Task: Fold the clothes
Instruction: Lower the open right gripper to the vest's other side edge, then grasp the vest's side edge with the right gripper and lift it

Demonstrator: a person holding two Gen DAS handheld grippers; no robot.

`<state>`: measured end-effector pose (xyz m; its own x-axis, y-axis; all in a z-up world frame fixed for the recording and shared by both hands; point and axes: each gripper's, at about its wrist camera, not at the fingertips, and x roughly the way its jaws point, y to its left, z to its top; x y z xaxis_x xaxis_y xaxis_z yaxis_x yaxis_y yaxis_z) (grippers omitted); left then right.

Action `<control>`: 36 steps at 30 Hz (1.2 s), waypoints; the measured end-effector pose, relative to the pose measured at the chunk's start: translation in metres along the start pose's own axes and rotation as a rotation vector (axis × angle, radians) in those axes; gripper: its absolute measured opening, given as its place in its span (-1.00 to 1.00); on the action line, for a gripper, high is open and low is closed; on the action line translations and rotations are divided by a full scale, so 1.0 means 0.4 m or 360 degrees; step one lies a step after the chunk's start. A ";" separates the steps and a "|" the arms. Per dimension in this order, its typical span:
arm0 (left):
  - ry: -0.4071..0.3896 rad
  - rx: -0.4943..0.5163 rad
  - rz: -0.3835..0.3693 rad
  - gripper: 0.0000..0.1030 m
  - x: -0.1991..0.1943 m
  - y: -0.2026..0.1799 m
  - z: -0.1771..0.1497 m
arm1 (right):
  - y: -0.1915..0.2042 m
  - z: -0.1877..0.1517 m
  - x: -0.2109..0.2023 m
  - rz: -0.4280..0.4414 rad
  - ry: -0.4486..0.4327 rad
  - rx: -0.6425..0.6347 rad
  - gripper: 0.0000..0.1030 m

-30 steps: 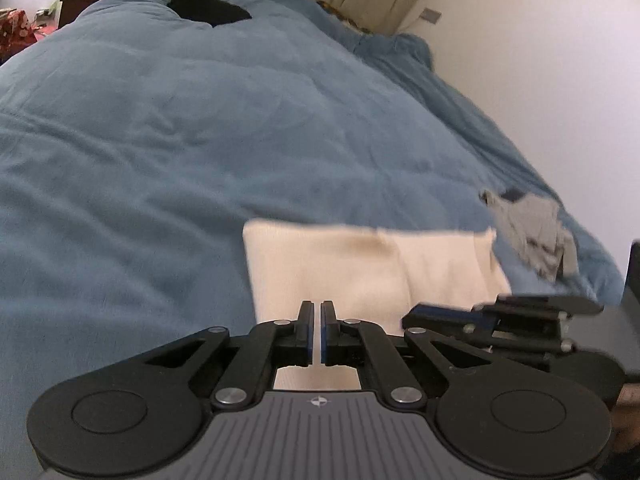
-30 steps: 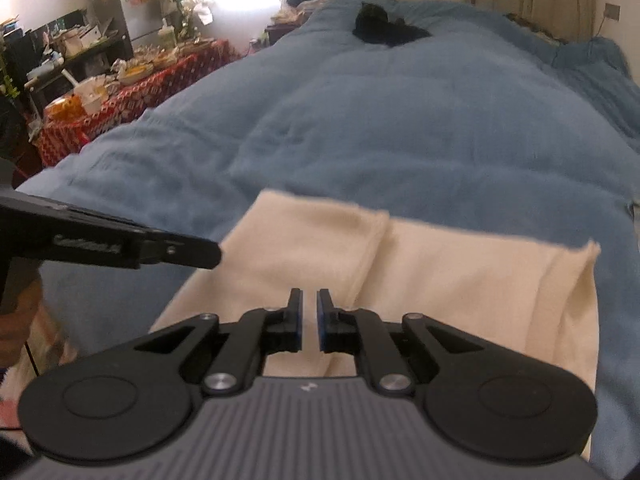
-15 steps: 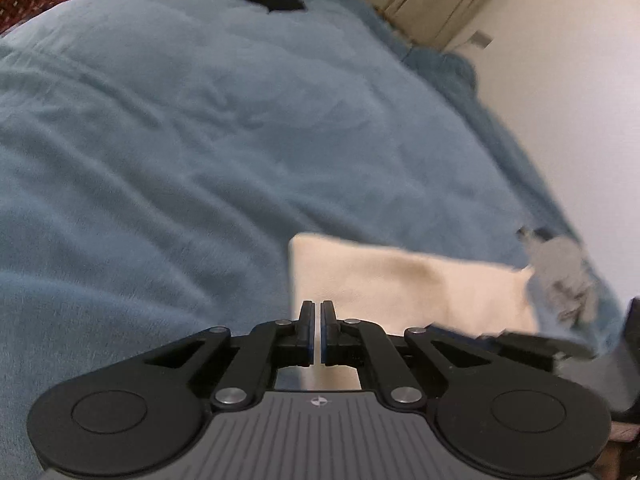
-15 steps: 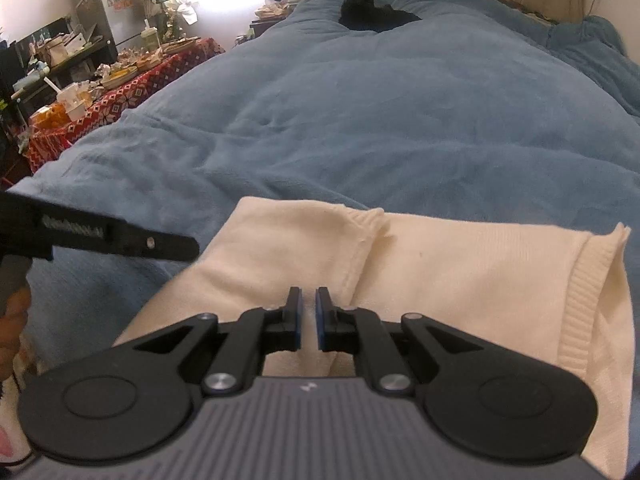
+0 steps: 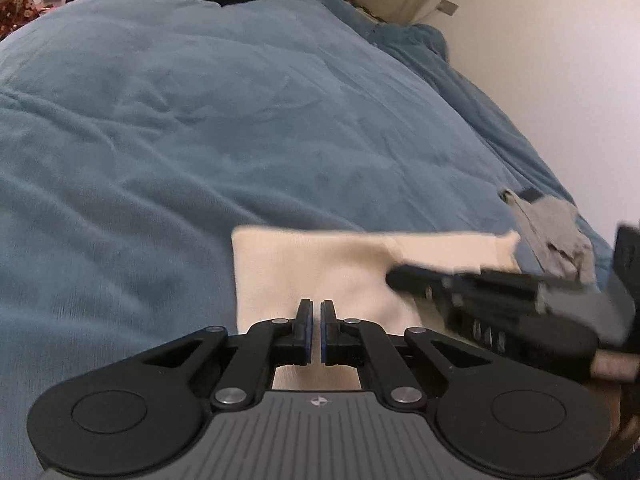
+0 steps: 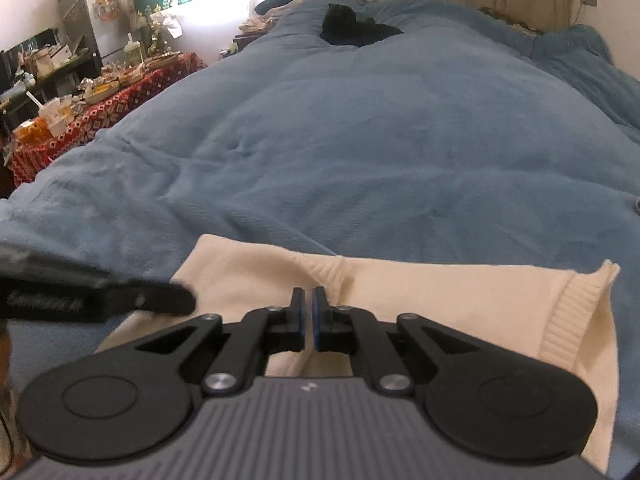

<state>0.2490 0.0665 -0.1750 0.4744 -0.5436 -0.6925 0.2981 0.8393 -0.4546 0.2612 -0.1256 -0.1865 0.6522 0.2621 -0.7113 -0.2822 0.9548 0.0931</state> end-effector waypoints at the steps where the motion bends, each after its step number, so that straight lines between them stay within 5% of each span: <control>1: 0.0010 0.0008 -0.0011 -0.95 -0.011 -0.006 -0.011 | 0.002 0.000 -0.008 -0.0009 -0.0003 0.0000 -0.91; 17: 0.0125 0.0156 -0.0138 -0.95 -0.061 -0.118 -0.163 | 0.077 -0.195 -0.206 0.0072 0.0116 -0.0115 -0.84; 24: 0.0134 0.0226 -0.0215 -0.95 -0.045 -0.194 -0.178 | -0.014 -0.237 -0.306 -0.0076 0.0062 0.0004 -0.80; 36: 0.0214 0.0468 -0.0315 -0.95 0.048 -0.387 -0.170 | -0.234 -0.325 -0.409 -0.0365 -0.0007 0.0281 -0.45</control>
<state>0.1556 -0.0744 -0.1559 0.2769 -0.6753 -0.6836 0.6073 0.6743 -0.4202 0.0893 -0.2761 -0.1694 0.6881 0.0370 -0.7247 -0.0003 0.9987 0.0506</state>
